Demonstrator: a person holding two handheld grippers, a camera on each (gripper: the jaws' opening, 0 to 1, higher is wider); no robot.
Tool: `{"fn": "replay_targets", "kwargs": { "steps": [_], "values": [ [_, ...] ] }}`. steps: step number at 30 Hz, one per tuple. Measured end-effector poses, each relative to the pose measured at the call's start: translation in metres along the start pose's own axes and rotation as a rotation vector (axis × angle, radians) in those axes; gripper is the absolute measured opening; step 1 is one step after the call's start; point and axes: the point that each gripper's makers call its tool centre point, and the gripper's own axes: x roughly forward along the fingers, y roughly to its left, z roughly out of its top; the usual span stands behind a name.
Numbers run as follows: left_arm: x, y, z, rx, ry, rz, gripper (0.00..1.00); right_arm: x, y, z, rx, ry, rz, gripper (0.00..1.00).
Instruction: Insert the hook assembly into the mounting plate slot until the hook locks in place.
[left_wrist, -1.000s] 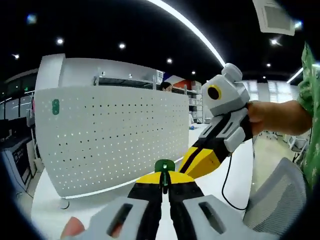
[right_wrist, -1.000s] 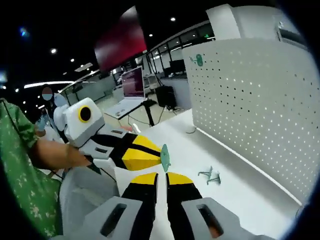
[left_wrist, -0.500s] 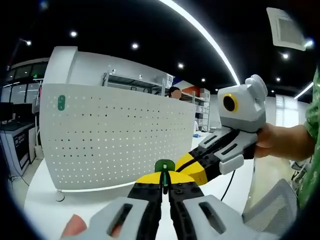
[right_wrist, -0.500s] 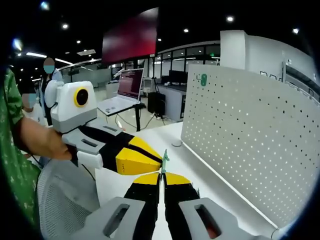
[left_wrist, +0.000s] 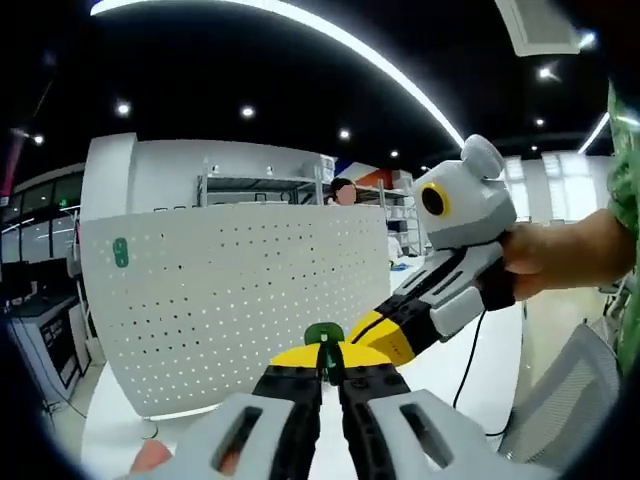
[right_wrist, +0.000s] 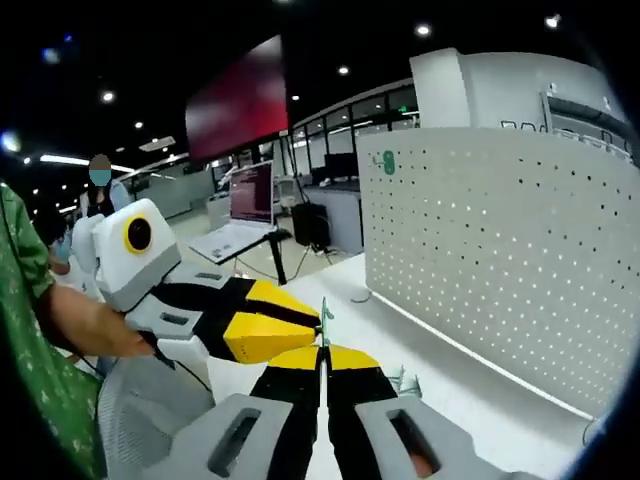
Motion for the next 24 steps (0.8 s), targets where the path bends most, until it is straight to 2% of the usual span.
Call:
{"fn": "replay_targets", "kwargs": {
  "steps": [9, 17, 24],
  "values": [
    [-0.0010, 0.0012, 0.0027, 0.002, -0.016, 0.011, 0.04, -0.0024, 0.0028, 0.0030, 0.147, -0.054, 0.042, 0.00],
    [-0.0019, 0.0019, 0.0047, 0.003, -0.021, 0.017, 0.04, -0.0036, 0.0057, 0.0055, 0.146, -0.065, 0.044, 0.00],
    [-0.0025, 0.0007, 0.0047, 0.039, -0.017, 0.016, 0.03, -0.0034, 0.0070, 0.0047, 0.112, -0.074, 0.041, 0.00]
  ]
}}
